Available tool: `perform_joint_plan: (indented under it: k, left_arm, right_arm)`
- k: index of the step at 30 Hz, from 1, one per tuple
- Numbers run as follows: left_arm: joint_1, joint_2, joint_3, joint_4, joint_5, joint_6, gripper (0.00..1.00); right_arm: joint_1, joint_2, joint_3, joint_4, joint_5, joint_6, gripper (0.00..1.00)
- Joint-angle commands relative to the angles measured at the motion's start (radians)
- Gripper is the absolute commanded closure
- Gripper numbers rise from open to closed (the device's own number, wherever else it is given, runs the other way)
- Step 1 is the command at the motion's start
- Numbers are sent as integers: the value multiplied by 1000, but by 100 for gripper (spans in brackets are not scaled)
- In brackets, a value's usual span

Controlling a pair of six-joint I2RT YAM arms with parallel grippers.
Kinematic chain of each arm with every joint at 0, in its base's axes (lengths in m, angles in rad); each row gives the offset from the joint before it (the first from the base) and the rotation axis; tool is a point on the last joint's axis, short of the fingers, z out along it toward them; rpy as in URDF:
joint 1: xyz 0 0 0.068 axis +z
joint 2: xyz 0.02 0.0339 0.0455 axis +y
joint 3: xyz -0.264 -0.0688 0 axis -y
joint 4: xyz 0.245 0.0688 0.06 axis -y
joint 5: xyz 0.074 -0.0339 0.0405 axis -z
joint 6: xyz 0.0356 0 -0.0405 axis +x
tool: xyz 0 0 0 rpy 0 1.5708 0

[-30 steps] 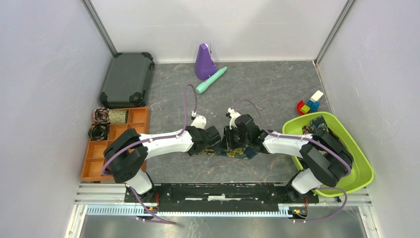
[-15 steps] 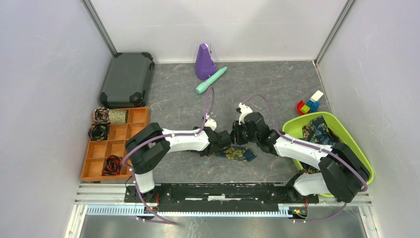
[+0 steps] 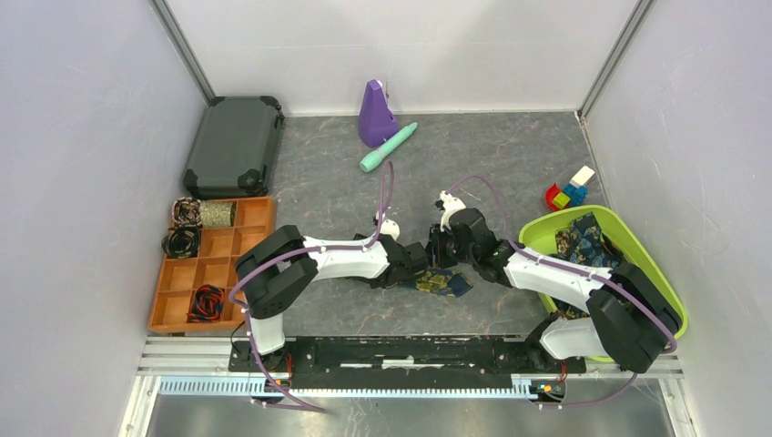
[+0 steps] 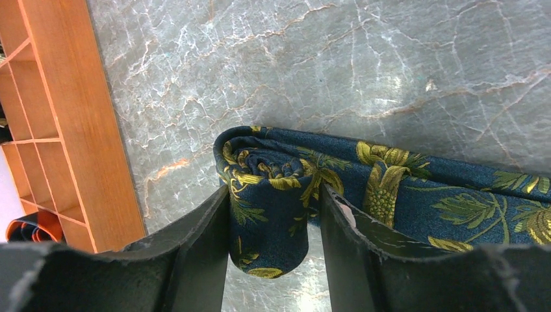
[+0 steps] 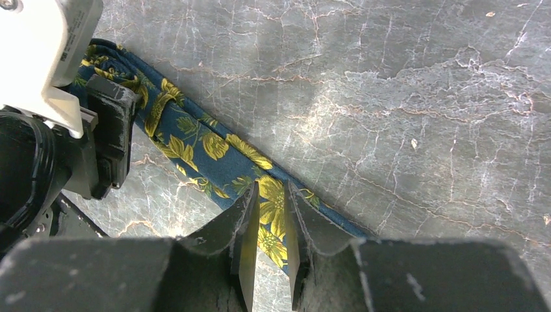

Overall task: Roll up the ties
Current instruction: Roll the tie at the center of the board.

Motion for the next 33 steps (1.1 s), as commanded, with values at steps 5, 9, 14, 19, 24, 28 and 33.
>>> perform_joint_plan:
  k: [5, 9, 14, 19, 24, 28, 33]
  left_arm:
    - [-14, -38, 52, 33, 146, -114, 40]
    - [-14, -68, 76, 2, 150, -112, 39]
    - [-14, -96, 99, -23, 159, -104, 39]
    - [-14, -130, 108, -27, 177, -90, 37]
    - [-14, -163, 102, 6, 208, -63, 37]
    - [-14, -187, 91, 29, 232, -52, 37]
    - [-13, -246, 65, 90, 279, -28, 36]
  right_arm:
    - [-5, -27, -1, 27, 0, 5, 74]
    - [-5, -11, 1, 43, -11, 9, 74]
    - [-5, 31, -2, 78, -43, 21, 75]
    - [-2, 77, -21, 147, -109, 35, 77]
    - [1, 99, -12, 168, -137, 41, 76]
    - [2, 102, 0, 170, -146, 46, 76]
    - [5, 101, 17, 167, -154, 48, 75]
